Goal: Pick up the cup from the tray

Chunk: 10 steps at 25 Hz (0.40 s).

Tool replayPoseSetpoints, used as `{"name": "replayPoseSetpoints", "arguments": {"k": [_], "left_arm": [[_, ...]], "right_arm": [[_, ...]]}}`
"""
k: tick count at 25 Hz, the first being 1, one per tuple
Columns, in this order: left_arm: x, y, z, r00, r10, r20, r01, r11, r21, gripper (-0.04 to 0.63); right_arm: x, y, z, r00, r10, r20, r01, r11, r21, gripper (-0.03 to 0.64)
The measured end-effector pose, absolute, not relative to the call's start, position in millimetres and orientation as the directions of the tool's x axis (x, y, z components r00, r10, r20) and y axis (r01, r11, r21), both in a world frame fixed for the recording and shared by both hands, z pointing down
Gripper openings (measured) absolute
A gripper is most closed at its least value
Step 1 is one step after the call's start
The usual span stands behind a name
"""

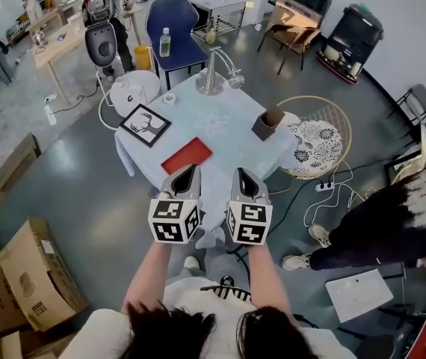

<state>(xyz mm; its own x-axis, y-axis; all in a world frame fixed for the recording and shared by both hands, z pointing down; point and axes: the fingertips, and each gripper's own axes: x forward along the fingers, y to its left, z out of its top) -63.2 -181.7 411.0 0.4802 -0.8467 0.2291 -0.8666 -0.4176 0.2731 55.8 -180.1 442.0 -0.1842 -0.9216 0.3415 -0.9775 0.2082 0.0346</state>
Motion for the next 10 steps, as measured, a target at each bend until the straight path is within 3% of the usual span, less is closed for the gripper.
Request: {"name": "replayPoseSetpoints", "arguments": {"k": [10], "left_arm": [[-67.1, -169.6, 411.3, 0.488, -0.841, 0.232, -0.864, -0.427, 0.268, 0.000]], "right_arm": [[53.6, -160.9, 452.3, -0.183, -0.913, 0.364, -0.979, 0.205, 0.023, 0.025]]}}
